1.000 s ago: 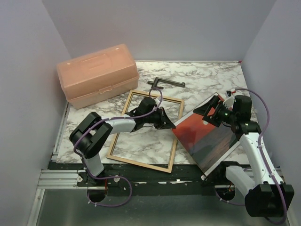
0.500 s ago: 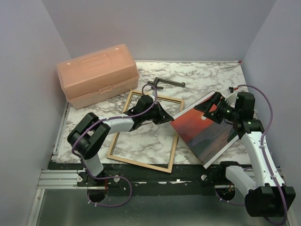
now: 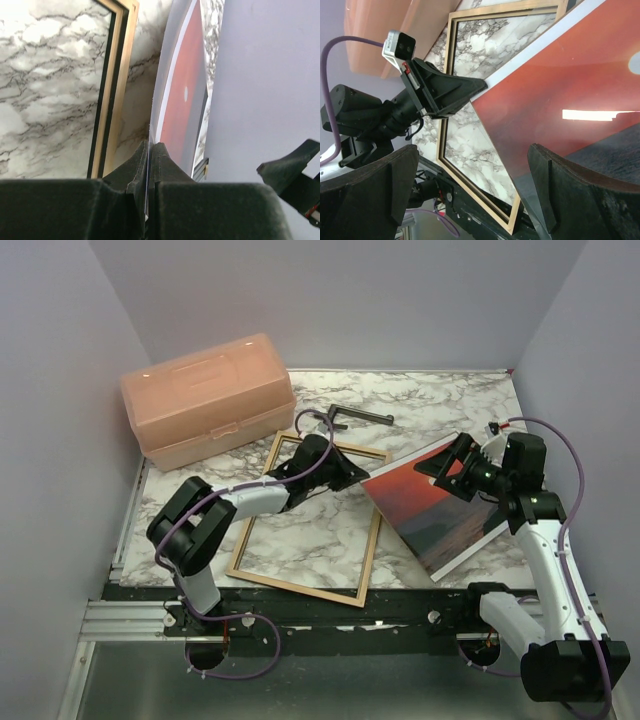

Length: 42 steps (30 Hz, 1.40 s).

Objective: Put the photo into the frame
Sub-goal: Move the photo frame item to the center of the board.

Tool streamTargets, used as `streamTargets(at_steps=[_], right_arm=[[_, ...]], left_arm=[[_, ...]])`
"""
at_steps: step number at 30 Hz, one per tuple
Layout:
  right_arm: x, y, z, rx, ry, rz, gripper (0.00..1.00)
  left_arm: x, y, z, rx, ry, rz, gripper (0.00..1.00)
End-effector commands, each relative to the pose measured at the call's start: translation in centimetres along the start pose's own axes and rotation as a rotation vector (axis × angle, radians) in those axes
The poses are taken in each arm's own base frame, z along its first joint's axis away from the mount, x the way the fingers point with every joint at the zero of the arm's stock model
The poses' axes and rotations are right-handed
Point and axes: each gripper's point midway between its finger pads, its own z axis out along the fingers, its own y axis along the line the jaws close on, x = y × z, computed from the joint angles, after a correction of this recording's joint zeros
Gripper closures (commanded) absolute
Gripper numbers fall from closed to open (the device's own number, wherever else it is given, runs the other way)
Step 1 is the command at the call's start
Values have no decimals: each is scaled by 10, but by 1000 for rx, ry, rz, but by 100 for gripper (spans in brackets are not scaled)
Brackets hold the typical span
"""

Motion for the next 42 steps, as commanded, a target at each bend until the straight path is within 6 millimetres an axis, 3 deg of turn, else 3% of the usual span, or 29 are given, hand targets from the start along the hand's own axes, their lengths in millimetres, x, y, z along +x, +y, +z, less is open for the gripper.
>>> streamTargets(at_steps=[1,12,18,25,28,35,37,42], right_arm=[[-3,8,-7,-10,-11,-22,0],[3,0,-8,19,-3,-25,0],[7,-5,-7,30,1,-21,0],[12,-11,-4,39,10,-8,0],[15,-14,-3,41,16,-1,0],[19,-20,0,48,24,2,0],[20,-23,0,58,26,3,0],[22,-28,1,73,31,3,0]], left_arm=[[-18,4,16,-82,-99,15,100],[25,-11,53,-73,26,44,100],[58,-9,57,-87,91,71,100],[92,5,57,-138,169,122,99],[98,10,51,-170,185,153,86],[100,28,31,-290,208,277,27],[97,32,23,-323,199,310,20],[79,29,-1,-362,144,390,13]])
